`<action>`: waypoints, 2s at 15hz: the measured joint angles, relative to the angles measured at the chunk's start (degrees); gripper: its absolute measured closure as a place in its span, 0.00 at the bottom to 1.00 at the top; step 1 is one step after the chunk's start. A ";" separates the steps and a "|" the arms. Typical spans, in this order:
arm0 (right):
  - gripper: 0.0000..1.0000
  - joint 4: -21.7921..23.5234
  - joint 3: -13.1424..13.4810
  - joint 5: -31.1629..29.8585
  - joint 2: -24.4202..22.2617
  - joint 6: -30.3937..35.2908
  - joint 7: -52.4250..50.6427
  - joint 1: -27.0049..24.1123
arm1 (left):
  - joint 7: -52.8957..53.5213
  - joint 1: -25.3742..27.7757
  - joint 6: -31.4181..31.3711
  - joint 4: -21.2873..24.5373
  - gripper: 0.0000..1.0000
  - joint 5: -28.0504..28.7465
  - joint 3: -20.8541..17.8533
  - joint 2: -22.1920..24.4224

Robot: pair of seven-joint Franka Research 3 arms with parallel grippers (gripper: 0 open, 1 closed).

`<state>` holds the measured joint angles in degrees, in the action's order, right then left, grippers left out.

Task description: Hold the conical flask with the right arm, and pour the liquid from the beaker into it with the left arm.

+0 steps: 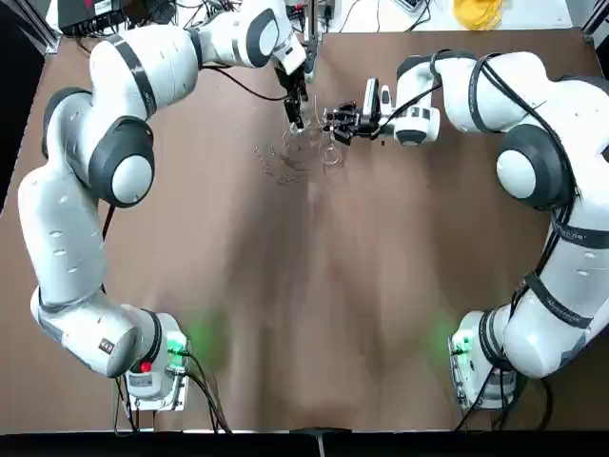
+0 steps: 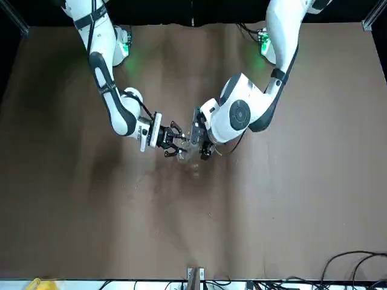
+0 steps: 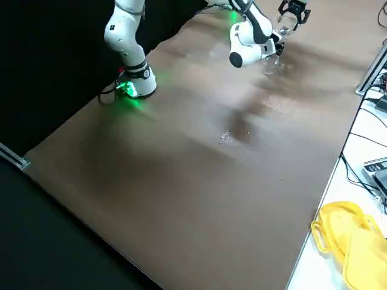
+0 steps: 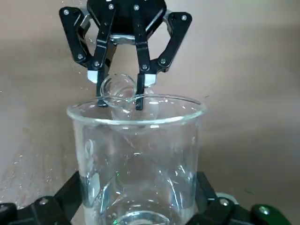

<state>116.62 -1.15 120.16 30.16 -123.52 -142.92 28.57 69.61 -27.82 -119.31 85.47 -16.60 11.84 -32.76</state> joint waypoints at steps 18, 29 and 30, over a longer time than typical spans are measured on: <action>0.61 -0.01 0.00 0.40 0.00 -0.78 0.44 0.61 | -8.26 -1.95 2.13 -0.49 0.02 7.50 -0.28 1.43; 0.61 0.01 0.01 0.40 0.03 -0.90 0.42 1.41 | -9.59 -3.33 2.37 -0.63 0.02 10.06 -0.29 1.43; 0.61 0.01 0.01 0.40 0.04 -0.90 0.42 1.60 | -10.41 -3.46 2.63 -0.66 0.02 11.07 -0.30 1.43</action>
<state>116.63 -1.14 120.55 30.20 -124.42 -142.49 30.17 59.21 -31.28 -116.68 84.80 -5.53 11.54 -31.33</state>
